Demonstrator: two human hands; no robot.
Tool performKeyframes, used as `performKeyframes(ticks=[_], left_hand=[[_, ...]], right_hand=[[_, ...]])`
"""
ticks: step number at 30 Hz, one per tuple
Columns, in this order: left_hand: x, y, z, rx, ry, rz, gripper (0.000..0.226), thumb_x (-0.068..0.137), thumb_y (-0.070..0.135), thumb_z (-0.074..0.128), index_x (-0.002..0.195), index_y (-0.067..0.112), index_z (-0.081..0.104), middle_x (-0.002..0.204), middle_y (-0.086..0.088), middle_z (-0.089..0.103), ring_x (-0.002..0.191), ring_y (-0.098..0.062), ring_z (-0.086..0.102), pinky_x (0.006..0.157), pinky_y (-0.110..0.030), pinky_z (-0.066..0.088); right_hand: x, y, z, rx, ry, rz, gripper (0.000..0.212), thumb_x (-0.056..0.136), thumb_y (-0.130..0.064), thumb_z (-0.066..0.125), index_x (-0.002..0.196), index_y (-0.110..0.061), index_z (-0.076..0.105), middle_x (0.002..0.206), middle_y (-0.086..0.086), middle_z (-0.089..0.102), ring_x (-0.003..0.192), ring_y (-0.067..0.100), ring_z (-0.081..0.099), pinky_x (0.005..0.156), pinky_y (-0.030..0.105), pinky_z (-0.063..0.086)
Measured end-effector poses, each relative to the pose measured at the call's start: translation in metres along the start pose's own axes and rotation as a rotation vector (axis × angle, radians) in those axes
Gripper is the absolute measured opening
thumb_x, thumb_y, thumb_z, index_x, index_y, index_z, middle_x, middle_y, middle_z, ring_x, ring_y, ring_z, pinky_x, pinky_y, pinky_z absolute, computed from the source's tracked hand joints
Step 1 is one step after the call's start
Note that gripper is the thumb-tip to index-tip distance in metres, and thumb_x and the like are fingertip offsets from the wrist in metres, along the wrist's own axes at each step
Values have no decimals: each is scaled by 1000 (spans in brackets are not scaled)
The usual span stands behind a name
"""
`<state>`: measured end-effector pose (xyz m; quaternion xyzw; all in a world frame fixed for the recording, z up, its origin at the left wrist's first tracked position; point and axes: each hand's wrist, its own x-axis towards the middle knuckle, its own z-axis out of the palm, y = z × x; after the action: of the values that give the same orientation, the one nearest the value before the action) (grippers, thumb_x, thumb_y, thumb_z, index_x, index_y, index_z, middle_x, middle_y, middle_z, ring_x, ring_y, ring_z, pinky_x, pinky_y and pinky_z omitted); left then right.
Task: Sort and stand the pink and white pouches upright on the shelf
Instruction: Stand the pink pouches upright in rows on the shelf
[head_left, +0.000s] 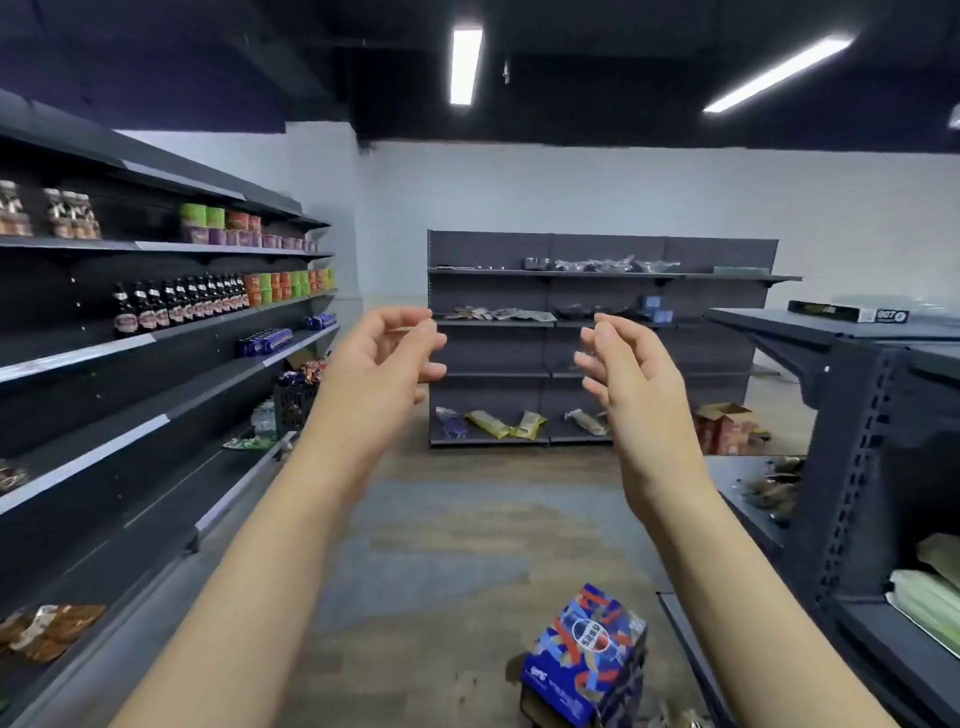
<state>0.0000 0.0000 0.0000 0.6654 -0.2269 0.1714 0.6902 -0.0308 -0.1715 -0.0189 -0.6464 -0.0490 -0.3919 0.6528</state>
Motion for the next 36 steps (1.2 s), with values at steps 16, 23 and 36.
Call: performKeyframes(ticks=[16, 23, 36], left_hand=[[192, -115, -16, -71, 32, -94, 8, 95, 25, 49, 90, 30, 54, 100, 3, 62, 77, -12, 62, 69, -25, 49], [314, -177, -29, -34, -7, -61, 7, 95, 27, 48, 93, 28, 55, 99, 4, 66, 80, -13, 62, 72, -26, 51], [478, -315, 0, -7, -11, -128, 9, 92, 22, 53, 88, 28, 58, 108, -4, 65, 85, -16, 64, 86, -39, 51]], right_hand=[[171, 113, 90, -51, 14, -5, 13, 97, -34, 45, 109, -31, 51, 103, -14, 58, 89, 3, 58, 85, 27, 50], [258, 182, 149, -89, 42, -5, 5, 94, -33, 51, 94, -35, 55, 106, -6, 63, 90, 7, 61, 84, 29, 50], [415, 325, 193, -134, 69, 51, 8, 93, -29, 52, 87, -31, 57, 87, -12, 59, 88, 12, 60, 90, 38, 51]])
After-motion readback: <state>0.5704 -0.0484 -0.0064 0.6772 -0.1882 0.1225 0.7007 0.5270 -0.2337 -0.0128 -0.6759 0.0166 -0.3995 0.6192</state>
